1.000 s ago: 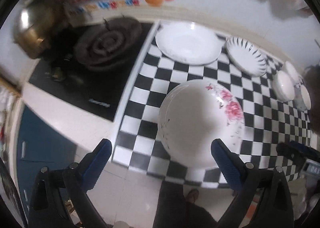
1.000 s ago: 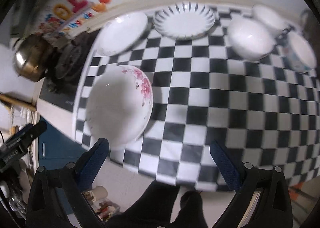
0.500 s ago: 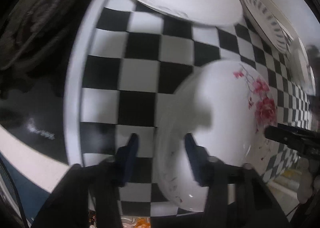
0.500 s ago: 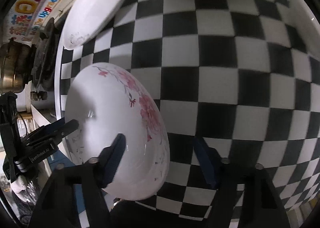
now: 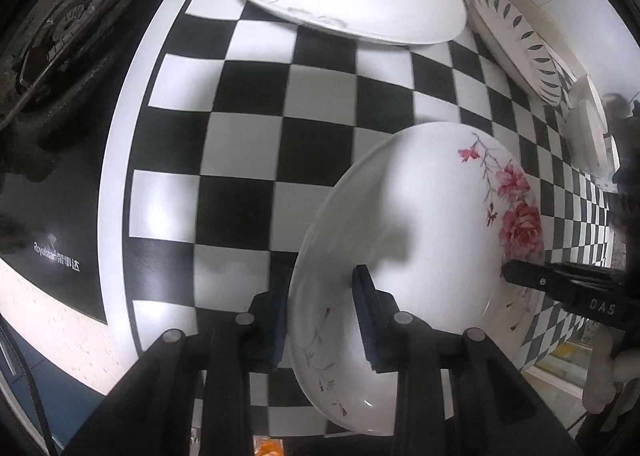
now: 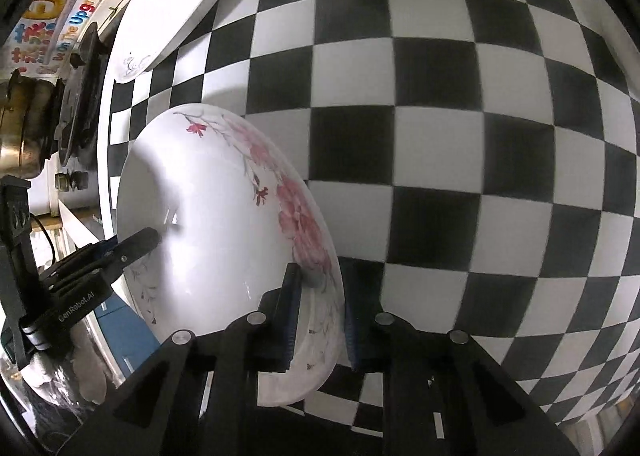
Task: Organize plates and bowls
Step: 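Lift the pink-flower plate and carry it toward the plain white plate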
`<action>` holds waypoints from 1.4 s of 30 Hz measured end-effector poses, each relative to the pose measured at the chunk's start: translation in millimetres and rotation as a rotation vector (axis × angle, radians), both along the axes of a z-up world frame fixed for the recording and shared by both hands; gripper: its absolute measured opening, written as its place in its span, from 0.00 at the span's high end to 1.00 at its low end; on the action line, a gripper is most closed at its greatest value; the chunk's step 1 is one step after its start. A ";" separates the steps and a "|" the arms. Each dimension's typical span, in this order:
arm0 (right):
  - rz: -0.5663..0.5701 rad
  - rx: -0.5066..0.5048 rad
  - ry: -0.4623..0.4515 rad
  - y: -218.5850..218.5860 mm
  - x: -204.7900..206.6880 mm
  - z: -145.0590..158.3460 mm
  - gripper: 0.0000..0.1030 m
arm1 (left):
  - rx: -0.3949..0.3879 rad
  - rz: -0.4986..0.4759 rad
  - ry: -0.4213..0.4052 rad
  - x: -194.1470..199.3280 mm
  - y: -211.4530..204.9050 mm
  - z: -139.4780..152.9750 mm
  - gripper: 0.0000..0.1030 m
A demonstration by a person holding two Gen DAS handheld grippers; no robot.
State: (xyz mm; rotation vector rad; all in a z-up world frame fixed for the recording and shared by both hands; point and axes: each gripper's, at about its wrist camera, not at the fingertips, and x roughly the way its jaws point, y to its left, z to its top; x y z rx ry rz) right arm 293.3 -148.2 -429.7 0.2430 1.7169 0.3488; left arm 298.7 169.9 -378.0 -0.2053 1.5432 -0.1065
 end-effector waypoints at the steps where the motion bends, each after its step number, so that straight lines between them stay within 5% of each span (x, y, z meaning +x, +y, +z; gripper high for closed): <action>1: -0.002 0.006 0.001 -3.5 -2.0 0.6 0.80 | -0.001 0.001 -0.006 -0.8 -2.0 4.5 0.74; 6: -0.014 0.026 -0.024 -25.6 -7.0 13.0 0.81 | 0.001 -0.015 -0.032 -5.9 -27.4 27.3 0.74; 16: -0.075 0.014 -0.073 -86.0 -8.8 35.7 0.82 | -0.003 -0.091 -0.038 19.6 -89.6 25.5 0.74; 28: -0.132 0.007 -0.040 -151.1 -11.8 12.7 0.82 | 0.023 -0.135 0.025 32.5 -144.3 -7.0 0.73; 42: -0.113 0.028 -0.020 -155.6 -8.9 1.0 0.82 | 0.068 -0.152 0.036 43.1 -166.3 -16.3 0.63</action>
